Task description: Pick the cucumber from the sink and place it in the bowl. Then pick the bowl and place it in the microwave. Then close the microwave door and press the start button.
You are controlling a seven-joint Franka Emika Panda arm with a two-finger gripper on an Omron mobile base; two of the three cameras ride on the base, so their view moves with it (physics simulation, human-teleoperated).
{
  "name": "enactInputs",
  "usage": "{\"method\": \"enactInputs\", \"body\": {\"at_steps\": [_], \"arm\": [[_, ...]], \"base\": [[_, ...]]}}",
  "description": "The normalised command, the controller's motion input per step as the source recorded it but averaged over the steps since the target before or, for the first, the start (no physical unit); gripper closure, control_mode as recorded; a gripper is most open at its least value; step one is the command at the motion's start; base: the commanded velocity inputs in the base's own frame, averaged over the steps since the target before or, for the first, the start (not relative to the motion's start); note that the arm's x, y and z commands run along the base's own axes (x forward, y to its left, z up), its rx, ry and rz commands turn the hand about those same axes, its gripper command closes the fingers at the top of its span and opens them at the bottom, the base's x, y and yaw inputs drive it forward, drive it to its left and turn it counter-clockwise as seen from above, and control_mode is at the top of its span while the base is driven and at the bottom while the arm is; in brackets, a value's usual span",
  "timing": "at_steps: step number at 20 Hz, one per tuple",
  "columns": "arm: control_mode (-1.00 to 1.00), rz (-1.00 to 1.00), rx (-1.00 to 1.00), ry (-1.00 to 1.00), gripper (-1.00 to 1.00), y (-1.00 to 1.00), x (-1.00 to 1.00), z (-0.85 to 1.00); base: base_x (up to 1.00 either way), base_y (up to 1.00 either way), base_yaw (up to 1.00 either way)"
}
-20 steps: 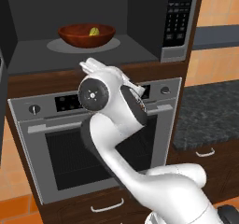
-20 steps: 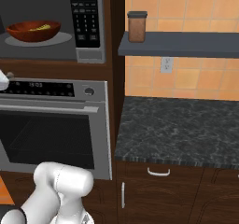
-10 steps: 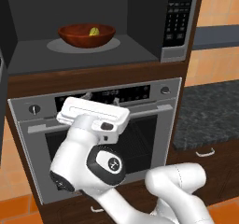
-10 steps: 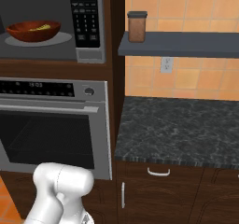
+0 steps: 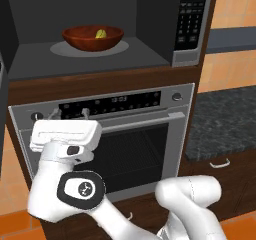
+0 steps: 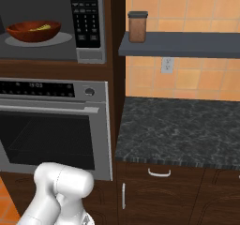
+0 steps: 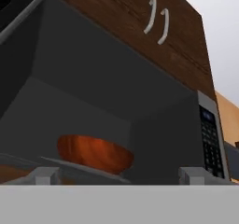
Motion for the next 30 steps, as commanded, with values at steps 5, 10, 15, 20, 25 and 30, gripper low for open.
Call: {"method": "enactInputs", "body": {"at_steps": [5, 10, 15, 20, 25, 30], "arm": [[-1.0, -0.06, -0.22, -0.08, -1.0, 0.98, -0.26, 0.0], [-1.0, -0.1, -0.21, -0.01, -1.0, 0.87, -0.03, 0.0], [-1.0, -0.19, -0.17, 0.0, -1.0, 0.6, 0.04, -0.06], [-1.0, -0.21, -0.16, 0.0, -1.0, 0.47, 0.0, -0.31], [-1.0, -0.2, -0.12, 0.0, -1.0, 0.45, 0.0, -0.02], [-1.0, -0.24, -0.02, 0.0, -1.0, 0.33, 0.0, 0.32]], "base": [[0.0, 0.0, 0.0], [0.0, 0.0, 0.0], [0.0, 0.0, 0.0], [0.0, 0.0, 0.0], [0.0, 0.0, 0.0], [0.0, 0.0, 0.0]]}}
